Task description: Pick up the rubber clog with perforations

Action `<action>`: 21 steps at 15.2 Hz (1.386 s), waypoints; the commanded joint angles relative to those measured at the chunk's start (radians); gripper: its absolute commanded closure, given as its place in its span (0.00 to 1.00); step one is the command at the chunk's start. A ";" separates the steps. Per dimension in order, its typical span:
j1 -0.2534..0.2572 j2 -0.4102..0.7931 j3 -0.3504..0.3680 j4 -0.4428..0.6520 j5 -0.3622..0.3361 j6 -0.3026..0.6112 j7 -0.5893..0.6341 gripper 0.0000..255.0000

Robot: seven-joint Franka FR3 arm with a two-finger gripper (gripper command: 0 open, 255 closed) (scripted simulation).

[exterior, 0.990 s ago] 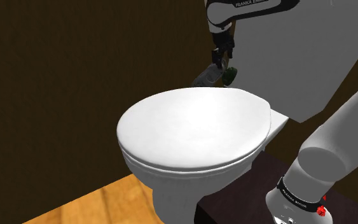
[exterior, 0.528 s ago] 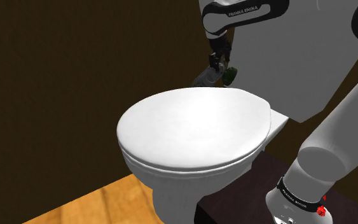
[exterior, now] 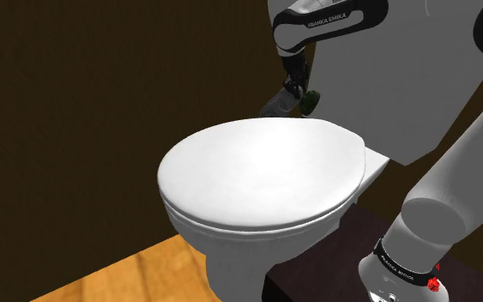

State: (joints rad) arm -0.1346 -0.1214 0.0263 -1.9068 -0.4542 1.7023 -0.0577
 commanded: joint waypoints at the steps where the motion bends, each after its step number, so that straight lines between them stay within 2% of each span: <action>1: -0.001 0.002 -0.001 -0.001 0.000 0.001 0.000 1.00; 5: 0.000 -0.001 0.000 -0.003 0.000 0.000 0.002 1.00; 21: 0.003 0.021 0.010 0.219 0.005 -0.186 -0.074 1.00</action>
State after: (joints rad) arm -0.1302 -0.1008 0.0381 -1.7010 -0.4471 1.5240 -0.1274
